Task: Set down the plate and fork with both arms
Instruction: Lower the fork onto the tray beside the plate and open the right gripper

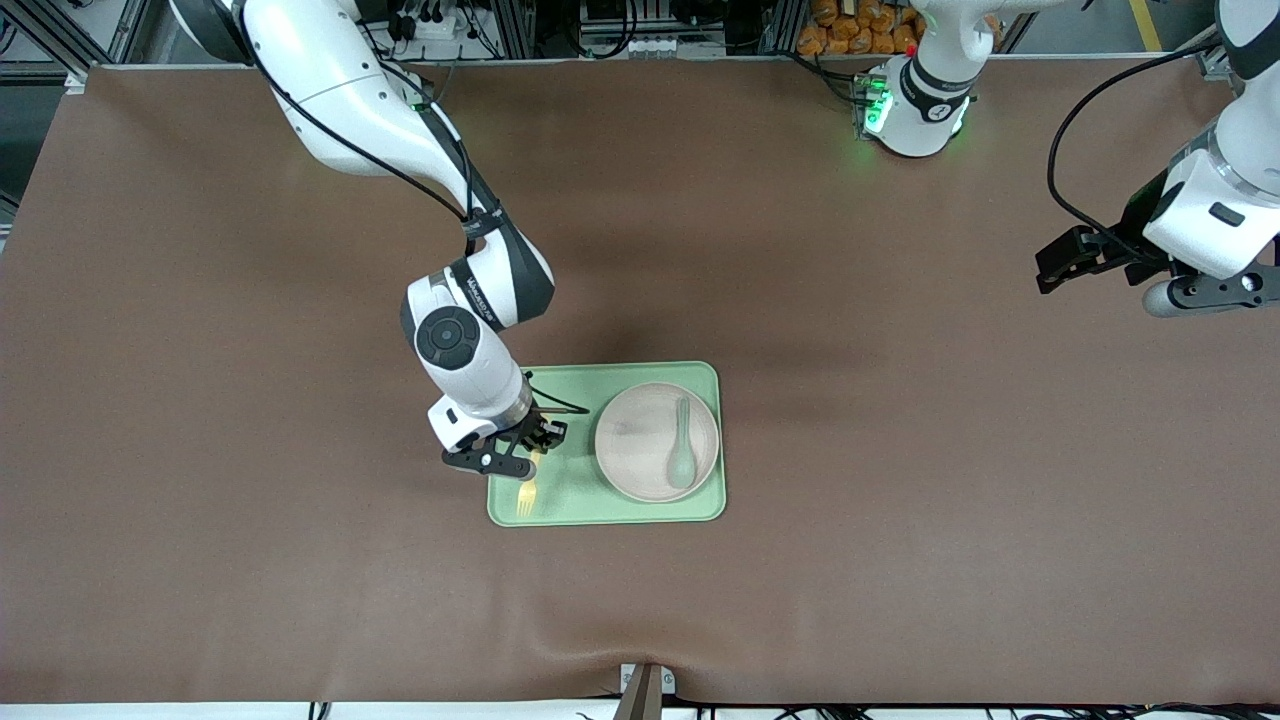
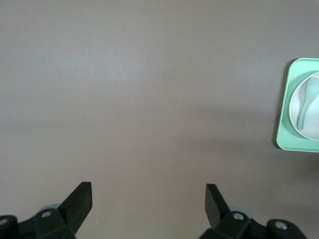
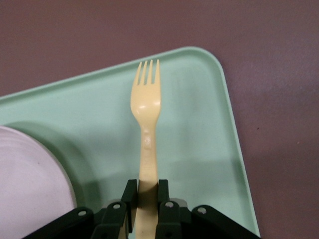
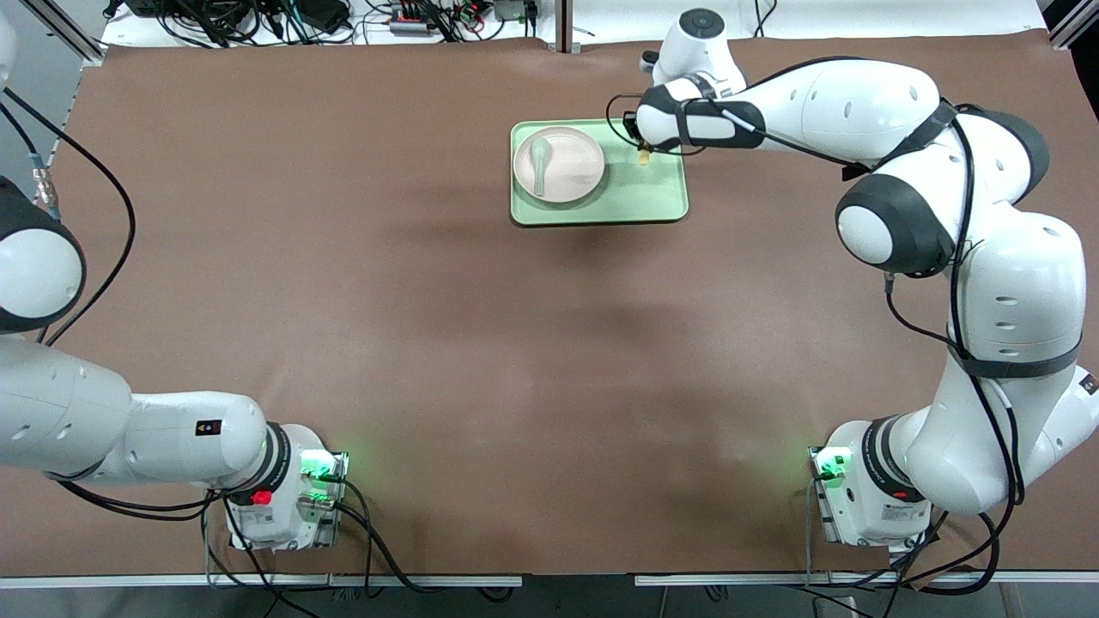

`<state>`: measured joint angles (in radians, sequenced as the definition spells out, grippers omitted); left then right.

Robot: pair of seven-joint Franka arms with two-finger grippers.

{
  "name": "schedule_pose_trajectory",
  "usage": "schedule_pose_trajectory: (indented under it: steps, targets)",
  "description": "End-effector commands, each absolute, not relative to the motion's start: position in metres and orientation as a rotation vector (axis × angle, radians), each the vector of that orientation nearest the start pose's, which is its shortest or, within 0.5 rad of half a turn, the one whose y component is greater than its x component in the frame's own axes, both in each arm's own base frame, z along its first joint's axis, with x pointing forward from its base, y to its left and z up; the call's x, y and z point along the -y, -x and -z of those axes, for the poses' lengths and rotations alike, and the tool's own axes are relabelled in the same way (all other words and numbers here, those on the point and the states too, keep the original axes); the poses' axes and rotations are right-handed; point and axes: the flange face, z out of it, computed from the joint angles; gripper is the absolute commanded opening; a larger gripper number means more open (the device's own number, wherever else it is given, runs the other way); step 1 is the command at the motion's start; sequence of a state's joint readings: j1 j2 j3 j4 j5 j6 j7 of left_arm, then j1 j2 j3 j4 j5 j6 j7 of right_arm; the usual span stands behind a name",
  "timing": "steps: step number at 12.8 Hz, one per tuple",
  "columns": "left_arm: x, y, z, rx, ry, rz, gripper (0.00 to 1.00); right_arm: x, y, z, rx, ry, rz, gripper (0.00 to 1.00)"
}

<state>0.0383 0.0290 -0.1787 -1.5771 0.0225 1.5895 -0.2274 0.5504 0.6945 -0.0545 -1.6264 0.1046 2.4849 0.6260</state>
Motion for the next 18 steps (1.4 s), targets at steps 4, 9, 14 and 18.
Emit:
schedule_pose_trajectory:
  steps: [4, 9, 14, 18]
  targets:
    - [0.073, -0.555, -0.611, 0.114, 3.094, 0.006, 1.00, -0.345, -0.581, -0.210, -0.347, 2.926, 0.203, 0.00]
    - [0.076, -0.555, -0.610, 0.131, 3.093, 0.002, 1.00, -0.341, -0.581, -0.204, -0.348, 2.934, 0.192, 0.00]
    - [0.075, -0.554, -0.611, 0.136, 3.092, 0.004, 1.00, -0.343, -0.582, -0.202, -0.330, 2.939, 0.194, 1.00]
    - [0.075, -0.553, -0.612, 0.141, 3.103, 0.004, 1.00, -0.342, -0.598, -0.230, -0.261, 2.960, 0.180, 1.00]
